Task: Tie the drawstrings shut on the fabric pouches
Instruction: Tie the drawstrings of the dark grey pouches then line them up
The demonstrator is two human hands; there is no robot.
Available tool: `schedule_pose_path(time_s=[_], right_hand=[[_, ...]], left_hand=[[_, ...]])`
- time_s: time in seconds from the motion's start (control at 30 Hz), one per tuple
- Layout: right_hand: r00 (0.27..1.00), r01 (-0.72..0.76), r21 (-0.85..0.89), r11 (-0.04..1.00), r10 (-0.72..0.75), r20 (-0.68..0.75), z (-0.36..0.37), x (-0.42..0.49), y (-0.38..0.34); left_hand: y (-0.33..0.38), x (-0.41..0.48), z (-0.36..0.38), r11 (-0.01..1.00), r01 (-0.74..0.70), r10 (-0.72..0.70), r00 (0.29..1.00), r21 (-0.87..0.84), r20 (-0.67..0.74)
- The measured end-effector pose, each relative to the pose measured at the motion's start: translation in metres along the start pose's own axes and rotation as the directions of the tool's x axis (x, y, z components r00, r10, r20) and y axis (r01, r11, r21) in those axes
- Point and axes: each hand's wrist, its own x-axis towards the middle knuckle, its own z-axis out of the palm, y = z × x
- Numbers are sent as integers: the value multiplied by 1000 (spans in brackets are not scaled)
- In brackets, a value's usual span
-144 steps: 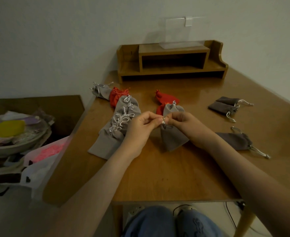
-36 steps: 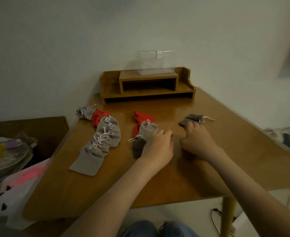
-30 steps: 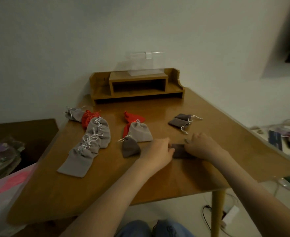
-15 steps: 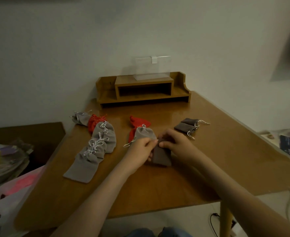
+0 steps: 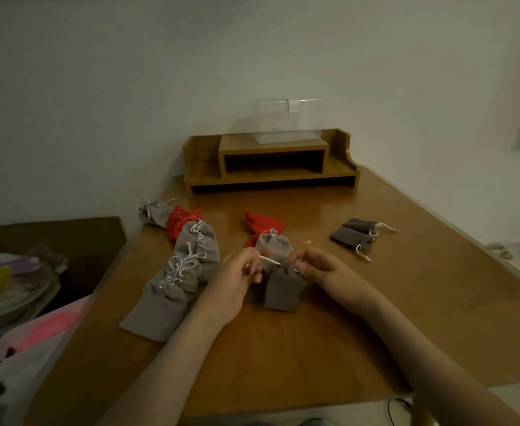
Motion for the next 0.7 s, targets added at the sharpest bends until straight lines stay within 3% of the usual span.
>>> schedule_pose_path(time_s=[0.07,0.17,0.3,0.43,0.6,0.7], right_hand=[[1000,25,9,1000,-25,-3,-1,0,1],[999,49,19,999,-50,15,0,-1,2],[998,58,33,998,-58,-5,-1,-2,1],[1000,3,221,975,0,-15,-5,-2,-3],[983,-139,521,842,55,173,-13,-5,-5],[944,-187,563,805,-10,329,-14,-7,-5]], left_hand=[[1,-2,-1,976,52,-43,998,-210,46],[-1,-5,2,949,112,-101,994,-296,51],[-1,-6,4,949,121,-103,992,-290,76],[-2,-6,4,975,81,-62,993,-209,98],[-4,-10,7,983,148,-140,988,-110,72],[-2,-10,7,975,219,-215,972,-34,100]])
